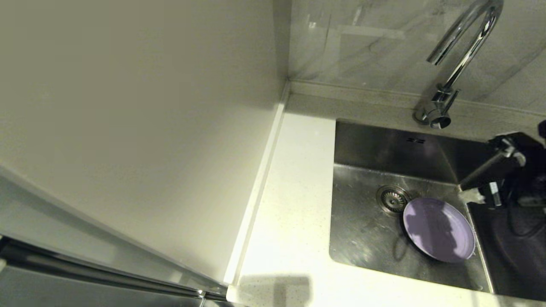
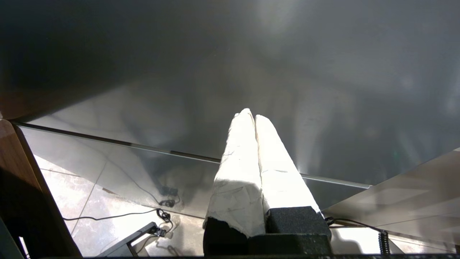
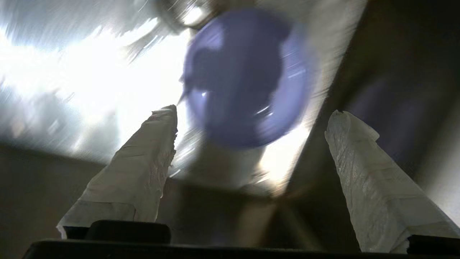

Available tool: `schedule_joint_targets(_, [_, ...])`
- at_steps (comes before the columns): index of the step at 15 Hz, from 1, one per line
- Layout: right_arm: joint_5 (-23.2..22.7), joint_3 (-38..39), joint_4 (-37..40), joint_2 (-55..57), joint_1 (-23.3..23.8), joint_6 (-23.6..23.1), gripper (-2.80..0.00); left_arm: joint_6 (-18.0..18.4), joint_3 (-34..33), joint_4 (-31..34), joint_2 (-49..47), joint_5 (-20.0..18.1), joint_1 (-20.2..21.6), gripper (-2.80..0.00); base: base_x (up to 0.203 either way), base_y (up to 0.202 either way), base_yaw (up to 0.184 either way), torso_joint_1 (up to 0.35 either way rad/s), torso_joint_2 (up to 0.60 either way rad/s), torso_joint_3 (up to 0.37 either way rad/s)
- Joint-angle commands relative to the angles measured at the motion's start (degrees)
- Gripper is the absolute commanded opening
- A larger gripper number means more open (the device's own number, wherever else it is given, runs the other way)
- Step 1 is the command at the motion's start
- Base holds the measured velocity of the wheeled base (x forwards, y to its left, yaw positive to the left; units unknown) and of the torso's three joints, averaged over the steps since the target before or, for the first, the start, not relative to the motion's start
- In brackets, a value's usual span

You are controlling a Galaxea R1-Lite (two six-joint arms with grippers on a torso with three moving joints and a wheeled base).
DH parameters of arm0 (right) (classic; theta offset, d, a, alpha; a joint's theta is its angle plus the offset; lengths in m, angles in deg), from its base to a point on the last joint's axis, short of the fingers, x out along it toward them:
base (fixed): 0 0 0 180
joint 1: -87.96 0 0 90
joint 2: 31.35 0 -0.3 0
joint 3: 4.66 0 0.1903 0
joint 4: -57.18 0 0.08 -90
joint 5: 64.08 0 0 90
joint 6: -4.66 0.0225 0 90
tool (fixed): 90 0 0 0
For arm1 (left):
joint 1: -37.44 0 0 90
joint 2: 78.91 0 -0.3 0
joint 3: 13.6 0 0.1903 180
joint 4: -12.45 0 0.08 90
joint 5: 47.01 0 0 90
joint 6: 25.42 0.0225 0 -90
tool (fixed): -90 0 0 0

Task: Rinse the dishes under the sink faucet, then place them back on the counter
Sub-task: Put a plate back to the table from the sink

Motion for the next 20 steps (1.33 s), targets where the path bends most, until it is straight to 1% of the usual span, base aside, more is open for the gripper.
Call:
schedule_joint_targets(1, [1.52, 0.79, 0.99, 7.01, -5.02, 1.3, 0.0, -0.02, -0.18, 0.03, 0.0, 0.02, 0.01, -2.8, 0.0, 0.0, 0.0, 0.0, 0.0, 0.0])
schedule_joint_targets(4, [8.55, -0.09, 1.26, 13.19, -7.98, 1.54, 0.0, -0.02, -0.12, -0.06, 0.0, 0.02, 0.01, -2.8, 0.0, 0.0, 0.0, 0.0, 0.0, 0.0])
schedule_joint_targets(5, [11.67, -0.32, 1.04, 14.52, -9.85, 1.55, 0.0, -0.02, -0.18, 0.03, 0.0, 0.02, 0.01, -2.8, 0.0, 0.0, 0.0, 0.0, 0.0, 0.0])
schedule_joint_targets(6, [13.81, -0.43, 0.54, 15.27, -11.38, 1.59, 0.0, -0.02, -0.18, -0.05, 0.0, 0.02, 0.01, -2.8, 0.0, 0.0, 0.0, 0.0, 0.0, 0.0])
schedule_joint_targets(7, [16.04, -0.41, -0.46, 16.15, -12.99, 1.63, 0.0, -0.02, -0.18, -0.06, 0.0, 0.02, 0.01, -2.8, 0.0, 0.0, 0.0, 0.0, 0.0, 0.0])
schedule_joint_targets(10, [20.89, 0.25, -7.14, 19.12, -16.99, 1.87, 0.0, -0.02, -0.18, 0.03, 0.0, 0.02, 0.01, -2.8, 0.0, 0.0, 0.0, 0.0, 0.0, 0.0])
schedule_joint_targets(11, [22.93, 0.14, -8.71, 20.44, -18.17, 3.0, 0.0, -0.02, -0.18, -0.06, 0.0, 0.02, 0.01, -2.8, 0.0, 0.0, 0.0, 0.0, 0.0, 0.0])
schedule_joint_targets(13, [26.46, -0.54, -10.16, 23.16, -20.29, 7.44, 0.0, -0.02, -0.18, -0.06, 0.0, 0.02, 0.01, -2.8, 0.0, 0.0, 0.0, 0.0, 0.0, 0.0])
schedule_joint_targets(14, [28.32, -0.85, -11.04, 24.4, -20.98, 8.93, 0.0, -0.02, -0.18, -0.04, 0.0, 0.02, 0.01, -2.8, 0.0, 0.0, 0.0, 0.0, 0.0, 0.0])
schedule_joint_targets(15, [30.06, -1.21, -12.3, 25.69, -21.32, 9.65, 0.0, -0.02, -0.18, -0.06, 0.0, 0.02, 0.01, -2.8, 0.0, 0.0, 0.0, 0.0, 0.0, 0.0])
schedule_joint_targets(17, [35.08, -2.04, -13.87, 27.84, -21.81, 10.99, 0.0, -0.02, -0.18, 0.03, 0.0, 0.02, 0.01, -2.8, 0.0, 0.0, 0.0, 0.0, 0.0, 0.0])
schedule_joint_targets(20, [37.43, -4.4, -13.78, 30.81, -22.39, 14.85, 0.0, -0.02, -0.18, -0.05, 0.0, 0.02, 0.01, -2.8, 0.0, 0.0, 0.0, 0.0, 0.0, 0.0])
